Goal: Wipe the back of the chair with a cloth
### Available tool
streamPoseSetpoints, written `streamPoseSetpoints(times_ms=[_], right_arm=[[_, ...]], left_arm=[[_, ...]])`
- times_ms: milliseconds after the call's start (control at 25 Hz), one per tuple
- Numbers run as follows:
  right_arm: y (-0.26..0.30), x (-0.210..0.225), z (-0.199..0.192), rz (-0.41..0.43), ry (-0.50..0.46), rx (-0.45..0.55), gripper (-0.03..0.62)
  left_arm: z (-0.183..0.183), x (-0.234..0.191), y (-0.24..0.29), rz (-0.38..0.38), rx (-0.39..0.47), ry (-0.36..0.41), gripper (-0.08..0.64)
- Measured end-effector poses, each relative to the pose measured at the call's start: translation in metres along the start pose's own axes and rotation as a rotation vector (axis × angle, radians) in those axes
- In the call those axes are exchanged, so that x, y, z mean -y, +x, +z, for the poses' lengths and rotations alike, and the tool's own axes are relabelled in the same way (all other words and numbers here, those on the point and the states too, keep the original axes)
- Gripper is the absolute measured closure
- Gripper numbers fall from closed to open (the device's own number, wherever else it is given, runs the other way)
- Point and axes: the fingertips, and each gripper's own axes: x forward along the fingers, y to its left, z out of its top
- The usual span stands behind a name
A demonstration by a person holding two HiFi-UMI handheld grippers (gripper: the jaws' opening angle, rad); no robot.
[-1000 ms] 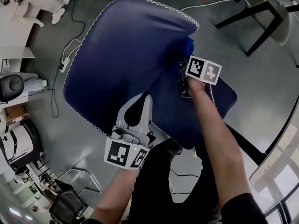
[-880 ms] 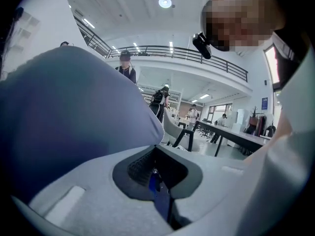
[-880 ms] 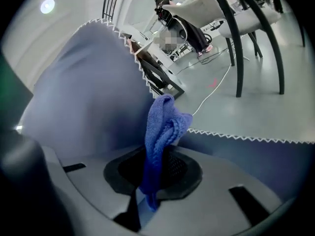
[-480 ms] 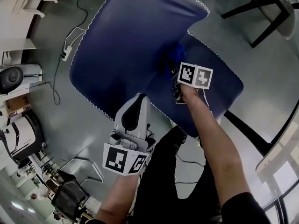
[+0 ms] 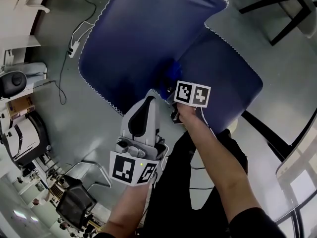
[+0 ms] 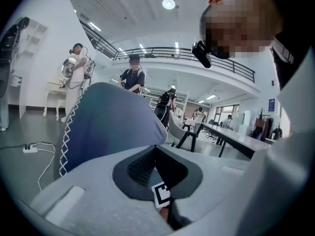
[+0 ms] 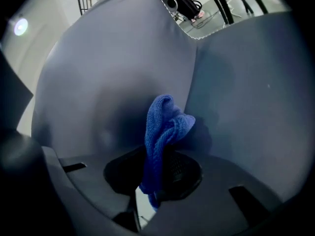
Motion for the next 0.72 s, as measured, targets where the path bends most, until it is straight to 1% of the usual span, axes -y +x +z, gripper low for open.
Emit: streamPoseSetpoints(times_ms=[120,200,280,360,560,720], right_arm=[[0.006,-0.001,-0.027,-0.023,0.104,-0.042,0.531],[0.010,-0.006,-0.036,0.009,0.200,-0.057,0.531],[0.013,-0.011,-0.037,0.058,0.312,-0.060,0.529],[0.012,-0.015,-0.036,0.094,0.403,-0.077,0.529],[0.006,-0.027,-0.029,0.182,0.535,-0.127,0.529],[0.003,-0.036,-0.006,0.225,0.595,-0.123,0.529]], left_arm=[[0.004,0.000,-0.002,0.001,-0.003,-0.002,0.552],[0.005,0.000,-0.001,0.002,-0.005,-0.002,0.552],[0.005,0.000,-0.003,0.003,-0.005,0.000,0.552],[0.005,-0.001,-0.005,0.004,-0.005,0.002,0.552],[0.001,0.000,-0.003,-0.002,-0.020,0.003,0.552],[0.009,0.000,0.009,-0.015,-0.027,0.006,0.552]])
